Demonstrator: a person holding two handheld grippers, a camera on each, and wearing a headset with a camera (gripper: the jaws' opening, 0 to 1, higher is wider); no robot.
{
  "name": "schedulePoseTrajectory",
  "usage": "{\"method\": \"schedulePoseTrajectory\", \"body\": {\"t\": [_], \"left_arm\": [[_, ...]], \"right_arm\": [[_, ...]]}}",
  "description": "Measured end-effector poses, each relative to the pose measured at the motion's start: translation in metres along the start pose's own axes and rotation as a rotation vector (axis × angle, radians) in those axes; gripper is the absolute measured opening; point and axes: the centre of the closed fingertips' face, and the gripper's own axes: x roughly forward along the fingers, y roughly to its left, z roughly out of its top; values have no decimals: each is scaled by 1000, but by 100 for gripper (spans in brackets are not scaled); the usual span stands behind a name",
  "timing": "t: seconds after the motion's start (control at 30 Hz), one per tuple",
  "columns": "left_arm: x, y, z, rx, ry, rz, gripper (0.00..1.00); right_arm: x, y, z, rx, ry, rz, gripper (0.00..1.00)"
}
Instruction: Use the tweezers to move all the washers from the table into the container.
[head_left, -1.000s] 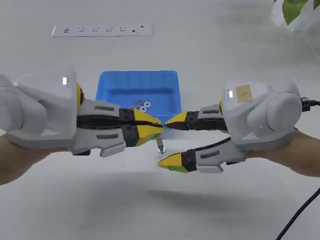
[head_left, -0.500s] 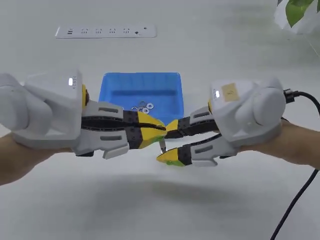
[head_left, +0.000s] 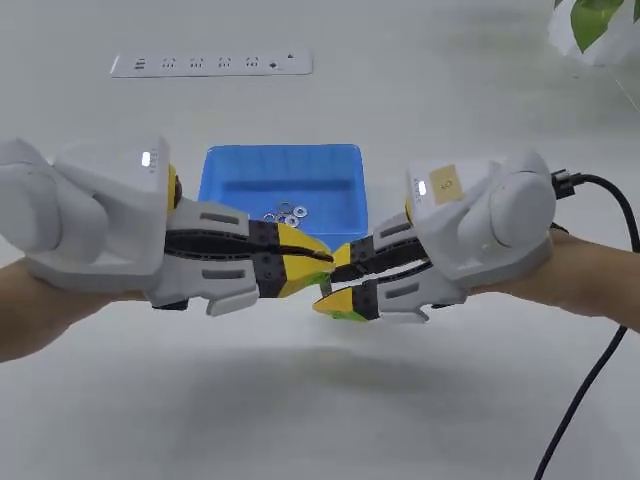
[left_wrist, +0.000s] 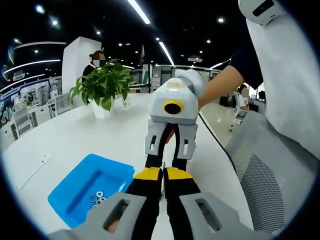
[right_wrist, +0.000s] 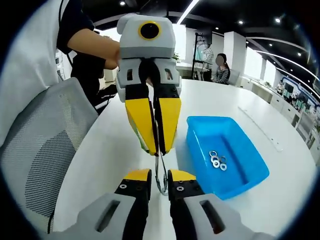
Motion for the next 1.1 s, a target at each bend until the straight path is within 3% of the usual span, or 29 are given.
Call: {"method": "schedulePoseTrajectory", "body": {"t": [0.5, 0.9, 1.1], "left_arm": [[3, 0, 0, 6, 13, -7, 5], [3, -2, -1, -7, 19, -1, 6], [4, 0, -3, 1, 48, 22, 7]], "right_arm": [[2, -1, -8, -50, 18, 3, 11], [3, 0, -7, -58, -36, -11, 9], [3, -2, -6, -48, -42, -28, 9]]}}
